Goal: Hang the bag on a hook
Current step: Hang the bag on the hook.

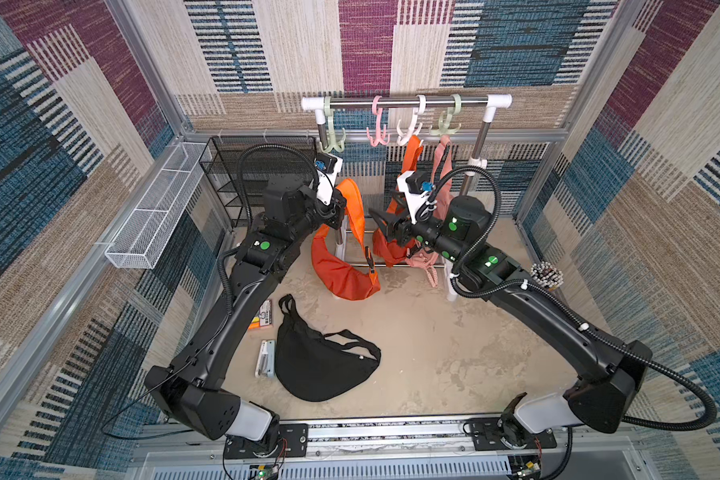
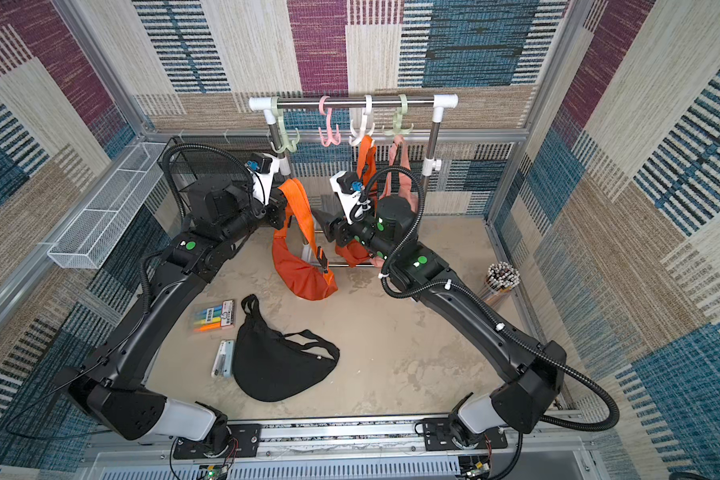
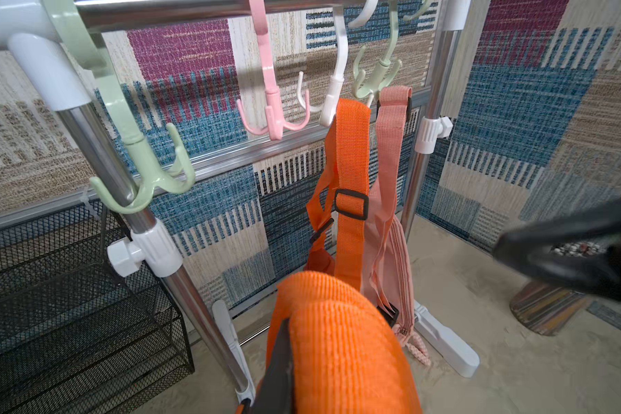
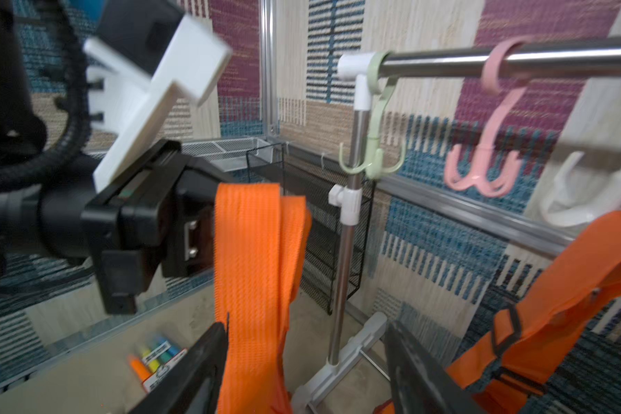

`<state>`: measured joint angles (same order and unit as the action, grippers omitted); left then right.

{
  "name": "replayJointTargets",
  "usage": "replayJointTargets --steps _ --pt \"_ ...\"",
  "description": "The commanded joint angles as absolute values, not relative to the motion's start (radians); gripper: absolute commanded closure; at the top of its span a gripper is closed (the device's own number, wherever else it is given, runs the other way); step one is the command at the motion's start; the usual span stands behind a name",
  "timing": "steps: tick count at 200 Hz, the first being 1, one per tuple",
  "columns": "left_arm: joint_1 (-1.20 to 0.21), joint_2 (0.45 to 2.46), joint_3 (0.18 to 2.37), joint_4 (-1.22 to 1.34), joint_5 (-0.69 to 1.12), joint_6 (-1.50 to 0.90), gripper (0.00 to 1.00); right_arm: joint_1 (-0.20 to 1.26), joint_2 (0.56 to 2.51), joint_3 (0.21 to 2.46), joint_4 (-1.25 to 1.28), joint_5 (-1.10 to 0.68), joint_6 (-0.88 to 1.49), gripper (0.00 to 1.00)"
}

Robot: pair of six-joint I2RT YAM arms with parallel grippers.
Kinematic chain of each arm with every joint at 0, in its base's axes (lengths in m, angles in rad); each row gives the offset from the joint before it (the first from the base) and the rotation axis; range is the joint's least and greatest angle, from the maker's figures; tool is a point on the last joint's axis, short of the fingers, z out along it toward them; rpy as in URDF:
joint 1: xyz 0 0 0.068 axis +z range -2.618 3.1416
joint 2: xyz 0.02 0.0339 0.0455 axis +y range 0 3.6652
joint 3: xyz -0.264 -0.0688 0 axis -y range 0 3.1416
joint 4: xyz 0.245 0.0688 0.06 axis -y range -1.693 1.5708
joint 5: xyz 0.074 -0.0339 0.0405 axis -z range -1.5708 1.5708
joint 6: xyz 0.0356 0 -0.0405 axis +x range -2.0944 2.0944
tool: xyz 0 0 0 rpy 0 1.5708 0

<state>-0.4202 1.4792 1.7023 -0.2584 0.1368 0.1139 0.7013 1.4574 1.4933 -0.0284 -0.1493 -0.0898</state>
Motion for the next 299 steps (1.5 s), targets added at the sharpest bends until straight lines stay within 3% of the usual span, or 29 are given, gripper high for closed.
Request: replayJointTargets --steps 1,43,51,61,73,99,140,205,299 --pt "-0.426 1.489 1.728 -0.251 0.139 0.139 1.0 0.73 1.467 1.46 -0.015 -0.183 -0.039 0.28" --pt "-0.428 1.491 1.731 -0.233 0.16 0.132 1.0 0.736 1.574 1.464 0.037 -0.123 0.036 0.32" --pt "-0.427 1.492 1.732 -0.228 0.167 0.13 1.0 0.736 1.598 1.482 0.043 -0.088 0.037 0.4" --pt "-0.428 1.496 1.743 -0.227 0.169 0.132 1.0 0.736 1.628 1.511 0.037 -0.034 0.041 0.64" --pt "-0.427 1.505 1.762 -0.232 0.166 0.138 1.0 0.736 1.656 1.54 0.038 0.026 0.026 0.8" --pt "-0.428 1.556 1.849 -0.263 0.157 0.16 1.0 0.733 1.7 1.617 0.032 0.124 -0.002 0.96" --pt "-0.427 1.702 2.099 -0.389 0.103 0.19 1.0 0.703 1.745 1.755 0.042 0.266 -0.032 1.0" --pt "-0.431 2.024 2.684 -0.595 0.06 0.187 1.0 0.615 1.897 2.046 -0.018 0.34 -0.058 1.0" --pt "-0.466 2.157 2.754 -0.477 -0.186 0.22 1.0 0.562 2.269 2.656 -0.205 0.473 -0.147 1.0"
